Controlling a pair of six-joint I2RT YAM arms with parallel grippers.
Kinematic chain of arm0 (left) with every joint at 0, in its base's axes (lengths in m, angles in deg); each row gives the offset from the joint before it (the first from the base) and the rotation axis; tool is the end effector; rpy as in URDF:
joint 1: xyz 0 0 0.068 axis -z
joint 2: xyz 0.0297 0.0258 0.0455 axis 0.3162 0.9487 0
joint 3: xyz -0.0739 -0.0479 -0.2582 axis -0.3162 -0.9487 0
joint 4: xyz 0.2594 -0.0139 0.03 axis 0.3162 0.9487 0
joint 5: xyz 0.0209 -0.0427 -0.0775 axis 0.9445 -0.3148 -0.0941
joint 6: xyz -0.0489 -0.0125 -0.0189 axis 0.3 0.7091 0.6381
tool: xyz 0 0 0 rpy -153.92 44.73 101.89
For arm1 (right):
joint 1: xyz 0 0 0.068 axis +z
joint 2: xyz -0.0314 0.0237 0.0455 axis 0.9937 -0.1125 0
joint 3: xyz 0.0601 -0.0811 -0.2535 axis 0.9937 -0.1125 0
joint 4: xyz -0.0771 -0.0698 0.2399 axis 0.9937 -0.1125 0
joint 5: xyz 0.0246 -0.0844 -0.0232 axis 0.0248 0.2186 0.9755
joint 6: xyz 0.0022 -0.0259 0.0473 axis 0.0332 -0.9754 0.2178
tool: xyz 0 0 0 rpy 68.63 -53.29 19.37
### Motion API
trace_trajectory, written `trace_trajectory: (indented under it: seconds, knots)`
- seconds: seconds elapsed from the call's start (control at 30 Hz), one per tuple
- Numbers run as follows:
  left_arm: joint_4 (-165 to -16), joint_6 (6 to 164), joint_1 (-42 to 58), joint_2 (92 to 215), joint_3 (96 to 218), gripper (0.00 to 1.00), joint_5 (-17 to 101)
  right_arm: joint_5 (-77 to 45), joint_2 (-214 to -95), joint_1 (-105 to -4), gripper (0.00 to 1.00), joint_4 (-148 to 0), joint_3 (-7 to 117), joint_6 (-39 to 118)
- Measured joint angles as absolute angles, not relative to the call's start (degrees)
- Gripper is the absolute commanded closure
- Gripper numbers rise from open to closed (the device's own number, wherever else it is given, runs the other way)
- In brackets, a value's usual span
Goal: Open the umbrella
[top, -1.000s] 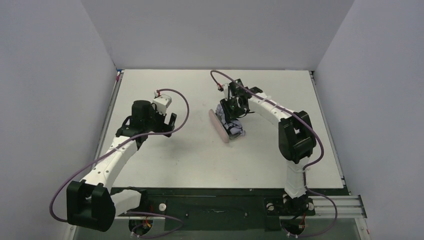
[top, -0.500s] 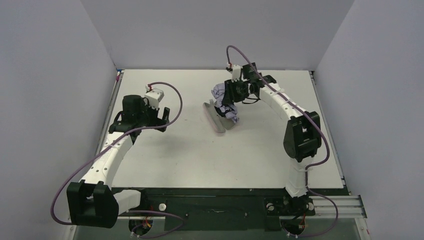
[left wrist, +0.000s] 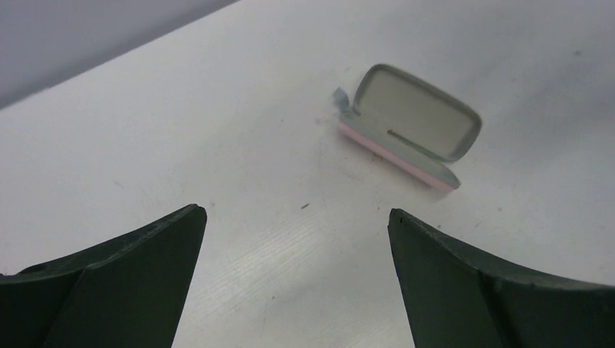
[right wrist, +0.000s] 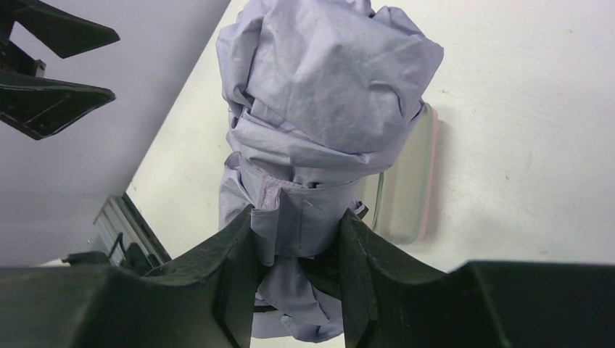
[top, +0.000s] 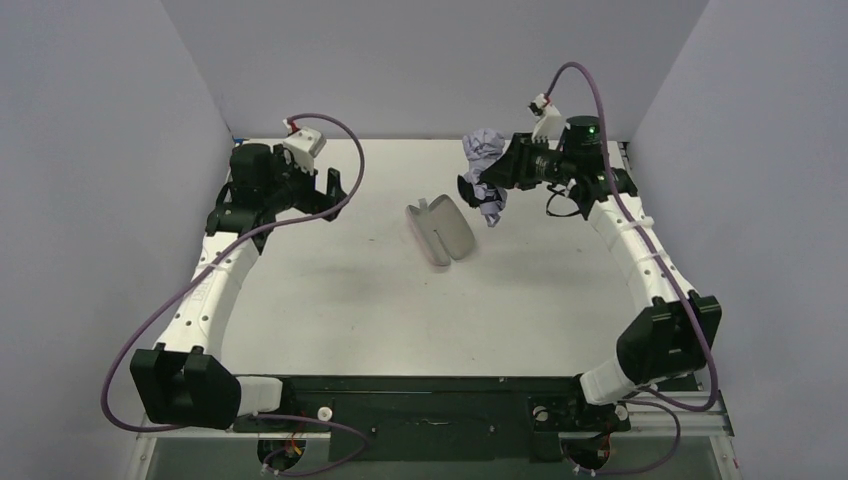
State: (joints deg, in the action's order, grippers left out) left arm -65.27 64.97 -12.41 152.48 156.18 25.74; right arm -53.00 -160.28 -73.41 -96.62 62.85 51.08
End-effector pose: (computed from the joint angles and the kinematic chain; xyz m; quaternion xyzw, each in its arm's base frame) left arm 0.2896 -0.0454 0.3666 0.2127 0.8108 -0.1701 0.5180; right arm 0.3309 0.0845 0.3786 -0.1442 0.7994 0.4330 0.3907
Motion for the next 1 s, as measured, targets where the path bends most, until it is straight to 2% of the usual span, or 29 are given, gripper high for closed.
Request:
trace_trajectory:
  seconds: [0.23, 0.57, 0.77, 1.0]
  knots:
    - [-65.1, 69.9, -8.3, 154.1, 164.2, 0.03, 14.9, -46.8, -148.7, -75.0, 1.00, -89.3, 51.8, 64.7]
    - [-81.0, 84.9, 11.6, 155.6, 154.6, 0.00, 9.3, -41.3, -143.4, -75.0, 1.00, -83.6, 47.6, 81.9]
    - [-92.2, 92.7, 17.8, 160.6, 155.3, 0.12, 10.5, -39.8, -140.9, -75.0, 1.00, -82.9, 47.6, 85.9]
    - [-96.4, 95.6, 21.8, 166.2, 158.0, 0.29, 17.3, -39.5, -138.2, -74.8, 1.00, -83.0, 47.6, 86.4]
